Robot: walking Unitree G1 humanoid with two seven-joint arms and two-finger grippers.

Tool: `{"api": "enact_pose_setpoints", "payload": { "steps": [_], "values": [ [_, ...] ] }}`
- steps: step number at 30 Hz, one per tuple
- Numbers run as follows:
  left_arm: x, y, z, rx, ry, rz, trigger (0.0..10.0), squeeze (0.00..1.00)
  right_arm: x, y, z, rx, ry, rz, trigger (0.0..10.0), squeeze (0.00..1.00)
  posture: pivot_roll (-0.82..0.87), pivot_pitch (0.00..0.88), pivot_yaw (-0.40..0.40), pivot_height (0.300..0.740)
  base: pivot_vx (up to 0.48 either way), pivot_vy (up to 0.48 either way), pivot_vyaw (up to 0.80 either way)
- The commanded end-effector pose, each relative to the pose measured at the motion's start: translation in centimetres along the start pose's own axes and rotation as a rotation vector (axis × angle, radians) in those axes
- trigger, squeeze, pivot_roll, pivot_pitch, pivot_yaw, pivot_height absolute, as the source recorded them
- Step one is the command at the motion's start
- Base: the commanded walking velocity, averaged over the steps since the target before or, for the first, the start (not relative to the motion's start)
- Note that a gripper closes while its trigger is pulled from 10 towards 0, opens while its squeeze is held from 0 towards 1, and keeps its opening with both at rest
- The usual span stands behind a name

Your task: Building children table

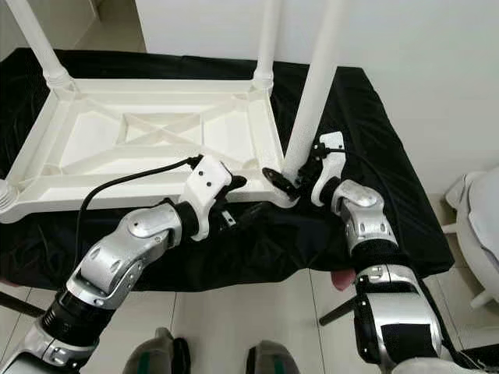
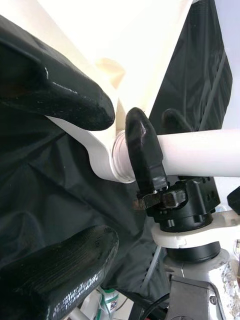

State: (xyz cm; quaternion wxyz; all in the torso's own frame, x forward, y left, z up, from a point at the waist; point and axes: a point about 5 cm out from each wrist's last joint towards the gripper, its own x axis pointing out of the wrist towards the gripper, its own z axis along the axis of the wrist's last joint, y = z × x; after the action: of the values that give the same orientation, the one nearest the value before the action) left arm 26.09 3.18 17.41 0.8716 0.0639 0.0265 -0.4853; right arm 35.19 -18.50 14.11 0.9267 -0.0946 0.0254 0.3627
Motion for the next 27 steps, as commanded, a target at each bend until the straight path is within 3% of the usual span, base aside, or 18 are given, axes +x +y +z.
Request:
{"api": "enact_pose_setpoints", "payload": {
  "steps": [1,11,12,13,16,19,20,24,27],
  "values": [
    [0.0,0.1,-0.1,0.008,0.008,-0.001,10.0,0.00,0.4,0.5,-0.4,0.004,0.016,0.044,0.0,0.00,-0.12,0.008,-0.022,0.740,0.000,0.000,0.00],
    [0.0,0.0,-0.1,0.007,0.010,-0.015,10.0,0.00,-0.6,0.2,-1.4,0.049,0.019,0.037,0.0,0.00,-0.13,0.021,-0.009,0.740,0.000,0.000,0.00],
    [0.0,-0.1,-0.1,0.006,0.011,-0.020,10.0,0.00,-0.7,-0.2,-1.4,0.043,0.008,-0.016,3.3,0.00,-0.13,0.025,-0.008,0.740,0.000,0.000,0.00],
    [0.0,-0.2,-0.1,0.005,0.012,-0.020,10.0,0.00,-0.7,-0.3,-1.4,0.040,0.017,-0.048,10.0,0.00,-0.13,0.025,-0.008,0.740,0.000,0.000,0.00],
    [-0.1,-0.2,-0.1,0.005,0.013,-0.020,10.0,0.00,-0.6,-0.5,-1.5,0.037,0.025,-0.069,10.0,0.00,-0.13,0.025,-0.008,0.740,0.000,0.000,0.00],
    [-0.1,-0.2,-0.3,0.005,0.016,-0.019,10.0,0.00,-0.4,-0.9,-1.4,0.039,0.024,-0.222,10.0,0.00,-0.13,0.030,-0.013,0.740,0.000,0.000,0.00],
    [-0.1,-0.2,-0.3,0.005,0.016,-0.019,10.0,0.00,-0.4,-0.9,-1.4,0.039,0.024,-0.222,10.0,0.00,-0.13,0.030,-0.013,0.740,0.000,0.000,0.00],
    [-0.2,-0.3,-0.3,0.003,0.018,-0.018,10.0,0.00,0.0,0.0,-0.7,0.017,0.001,-0.284,10.0,0.00,-0.13,0.027,-0.015,0.740,0.000,0.000,0.00],
    [-0.2,-0.3,-0.4,0.005,0.023,-0.021,10.0,0.00,0.1,0.6,-0.2,0.085,-0.018,-0.464,10.0,0.00,-0.13,0.021,-0.011,0.740,0.000,0.000,0.00]
  ]
}}
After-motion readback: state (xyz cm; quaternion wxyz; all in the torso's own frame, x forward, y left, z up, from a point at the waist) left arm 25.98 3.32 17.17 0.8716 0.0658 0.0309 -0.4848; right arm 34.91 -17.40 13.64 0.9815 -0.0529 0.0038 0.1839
